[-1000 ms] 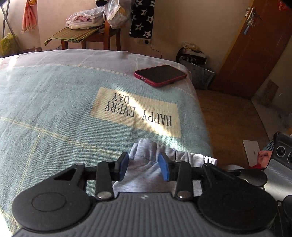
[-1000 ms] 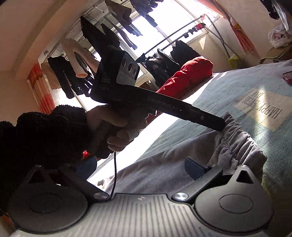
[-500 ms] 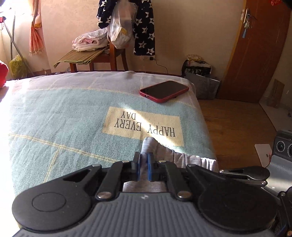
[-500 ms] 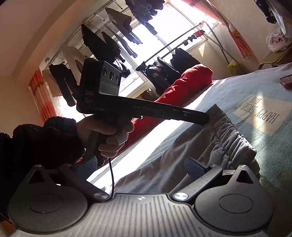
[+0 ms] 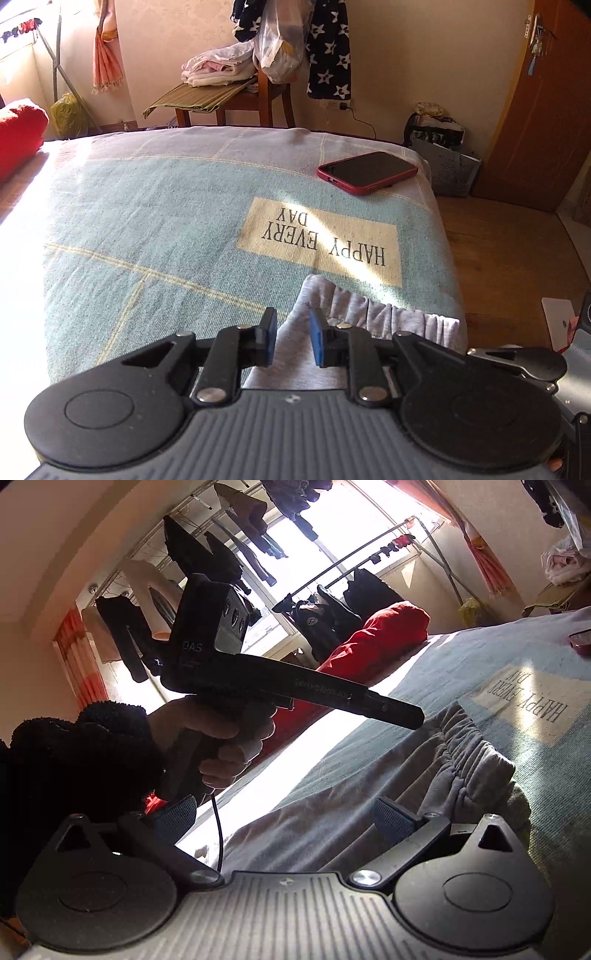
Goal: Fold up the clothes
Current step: 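Grasp the gathered elastic cuff end of the grey sweatpants with the left gripper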
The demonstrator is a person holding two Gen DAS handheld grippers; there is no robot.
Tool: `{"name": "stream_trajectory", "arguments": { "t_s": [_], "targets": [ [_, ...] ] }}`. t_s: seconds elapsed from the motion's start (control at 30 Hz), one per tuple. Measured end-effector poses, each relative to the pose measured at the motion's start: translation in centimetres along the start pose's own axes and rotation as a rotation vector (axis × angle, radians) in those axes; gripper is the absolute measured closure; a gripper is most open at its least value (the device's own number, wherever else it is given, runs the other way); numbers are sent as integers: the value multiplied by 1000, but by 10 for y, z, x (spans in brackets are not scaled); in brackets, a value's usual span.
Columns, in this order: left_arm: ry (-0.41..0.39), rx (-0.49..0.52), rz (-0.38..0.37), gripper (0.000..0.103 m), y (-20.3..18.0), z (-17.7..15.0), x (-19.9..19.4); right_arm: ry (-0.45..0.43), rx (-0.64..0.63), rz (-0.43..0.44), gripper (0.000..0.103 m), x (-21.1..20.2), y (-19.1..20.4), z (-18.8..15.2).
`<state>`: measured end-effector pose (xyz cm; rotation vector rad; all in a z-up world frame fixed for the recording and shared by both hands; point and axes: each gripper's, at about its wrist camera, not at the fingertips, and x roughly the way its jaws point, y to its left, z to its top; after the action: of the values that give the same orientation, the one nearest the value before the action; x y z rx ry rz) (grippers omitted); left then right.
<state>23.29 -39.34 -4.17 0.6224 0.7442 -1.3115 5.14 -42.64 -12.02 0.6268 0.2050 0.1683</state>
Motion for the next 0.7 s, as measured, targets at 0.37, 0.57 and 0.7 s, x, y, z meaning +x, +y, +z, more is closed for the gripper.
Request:
{"name": "stream_trajectory", "arguments": {
  "t_s": [0.37,0.57,0.7],
  "targets": [
    [29,-317,-50,81,28,-65,-11,43,-32,-165,0,1,6,-2],
    [-52,-429,80,85,54,-61,-16,77,-23,-186,0,6,3,-2],
    [-109,-408,-27,82,42,-61,-34,77,-27,-187,0,7,2,-2]
  ]
}}
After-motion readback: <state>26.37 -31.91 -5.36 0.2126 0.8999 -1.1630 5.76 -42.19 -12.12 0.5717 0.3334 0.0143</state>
